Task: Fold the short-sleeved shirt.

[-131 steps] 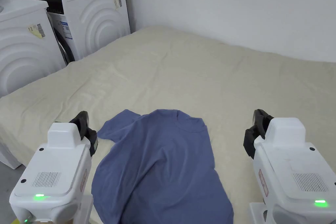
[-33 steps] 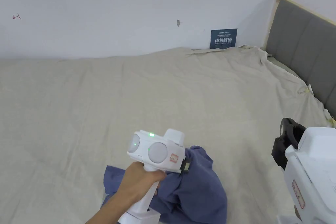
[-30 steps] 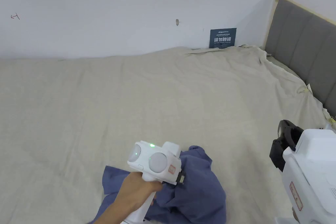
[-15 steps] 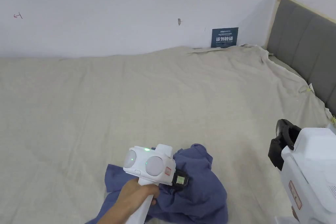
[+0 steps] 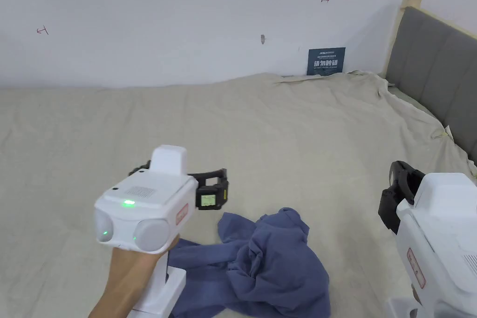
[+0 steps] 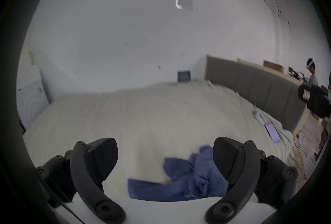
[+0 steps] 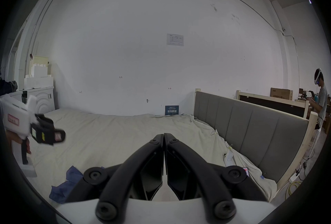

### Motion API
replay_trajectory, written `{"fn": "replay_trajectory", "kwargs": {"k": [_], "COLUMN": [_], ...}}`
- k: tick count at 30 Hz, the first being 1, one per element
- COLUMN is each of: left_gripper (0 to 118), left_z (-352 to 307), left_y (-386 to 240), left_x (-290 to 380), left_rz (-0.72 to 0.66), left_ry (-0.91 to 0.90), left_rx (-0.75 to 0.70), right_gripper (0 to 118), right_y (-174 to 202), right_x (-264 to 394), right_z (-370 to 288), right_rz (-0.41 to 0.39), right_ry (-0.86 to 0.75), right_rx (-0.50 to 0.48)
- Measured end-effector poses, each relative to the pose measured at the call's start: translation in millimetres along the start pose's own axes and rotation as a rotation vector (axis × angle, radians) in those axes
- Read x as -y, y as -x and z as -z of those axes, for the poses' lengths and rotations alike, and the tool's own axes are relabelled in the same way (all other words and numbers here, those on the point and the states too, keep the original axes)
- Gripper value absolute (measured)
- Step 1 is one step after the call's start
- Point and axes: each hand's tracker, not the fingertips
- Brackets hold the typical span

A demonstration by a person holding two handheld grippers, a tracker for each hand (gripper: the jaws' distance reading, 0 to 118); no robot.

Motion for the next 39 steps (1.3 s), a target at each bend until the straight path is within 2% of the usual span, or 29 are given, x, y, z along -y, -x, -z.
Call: {"fn": "replay_trajectory", "kwargs": {"k": [4,6,10,11,13,15,16,17,29,31,39], "left_gripper": [108,100,66,50,25,14,3,0,0,0,0], "left_z": [-21.1,-29.9,-42.5,-45.9,-50.2,-52.9,-54.4,-53.9,-56.4,-52.4,-23.1], "left_y": [21.1,29.8,45.4,48.4,52.5,57.2,59.0,60.5,66.6,67.3,74.3], "left_x": [5.4,11.0,24.4,27.5,32.4,36.7,38.7,40.4,45.5,45.8,80.9], "left_rz": [0.011,0.026,0.036,0.029,0.011,-0.016,-0.026,-0.03,-0.038,-0.051,-0.197], "left_ry": [-0.117,-0.17,-0.211,-0.223,-0.236,-0.234,-0.228,-0.226,-0.195,-0.137,0.285], "left_rx": [-0.12,-0.18,-0.197,-0.201,-0.223,-0.242,-0.245,-0.251,-0.265,-0.254,-0.156], "right_gripper": [0,0,0,0,0,0,0,0,0,0,0], "right_y": [3.4,5.1,8.2,10.4,14.1,16.2,17.1,18.1,17.1,17.0,16.9], "right_x": [-1.1,-1.3,-1.5,-2.7,-4.9,-6.2,-6.7,-6.9,-3.5,-3.2,0.5], "right_z": [-0.6,-1.1,-1.1,-2.1,-4.0,-5.1,-5.8,-6.5,-4.6,-4.1,-1.0], "right_rz": [-0.002,-0.001,-0.001,0.0,-0.002,-0.001,-0.001,-0.002,-0.004,-0.004,-0.004], "right_ry": [-0.007,-0.01,-0.016,-0.018,-0.02,-0.022,-0.023,-0.023,-0.02,-0.02,-0.009], "right_rx": [-0.01,-0.015,-0.022,-0.025,-0.027,-0.031,-0.033,-0.033,-0.04,-0.042,-0.045]}}
